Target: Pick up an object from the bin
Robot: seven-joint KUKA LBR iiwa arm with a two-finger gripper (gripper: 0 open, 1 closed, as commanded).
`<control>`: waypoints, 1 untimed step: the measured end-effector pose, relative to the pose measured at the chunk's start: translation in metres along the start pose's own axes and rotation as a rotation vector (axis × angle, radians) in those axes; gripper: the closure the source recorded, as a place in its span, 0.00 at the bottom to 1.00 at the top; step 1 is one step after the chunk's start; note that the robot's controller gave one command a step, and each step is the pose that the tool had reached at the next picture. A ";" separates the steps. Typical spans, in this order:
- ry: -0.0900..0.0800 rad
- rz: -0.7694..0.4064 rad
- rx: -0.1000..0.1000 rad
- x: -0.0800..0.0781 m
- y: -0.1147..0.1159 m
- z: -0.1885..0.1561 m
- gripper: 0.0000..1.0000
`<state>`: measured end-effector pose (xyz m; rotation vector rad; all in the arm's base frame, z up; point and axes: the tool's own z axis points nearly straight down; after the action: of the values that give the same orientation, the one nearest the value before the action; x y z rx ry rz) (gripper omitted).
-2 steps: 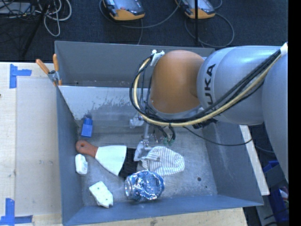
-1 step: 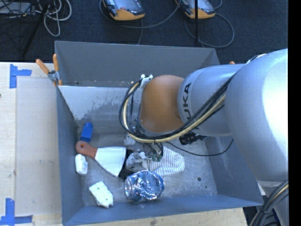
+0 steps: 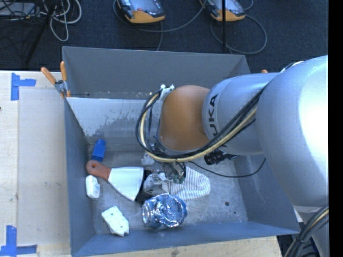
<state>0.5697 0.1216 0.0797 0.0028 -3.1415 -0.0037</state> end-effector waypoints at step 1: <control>0.001 -0.070 0.005 0.002 0.002 -0.019 1.00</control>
Offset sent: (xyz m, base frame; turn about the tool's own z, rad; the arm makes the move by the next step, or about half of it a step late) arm 0.0130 0.0459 0.1398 -0.0273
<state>0.5677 0.1238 0.0984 0.1129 -3.1389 0.0038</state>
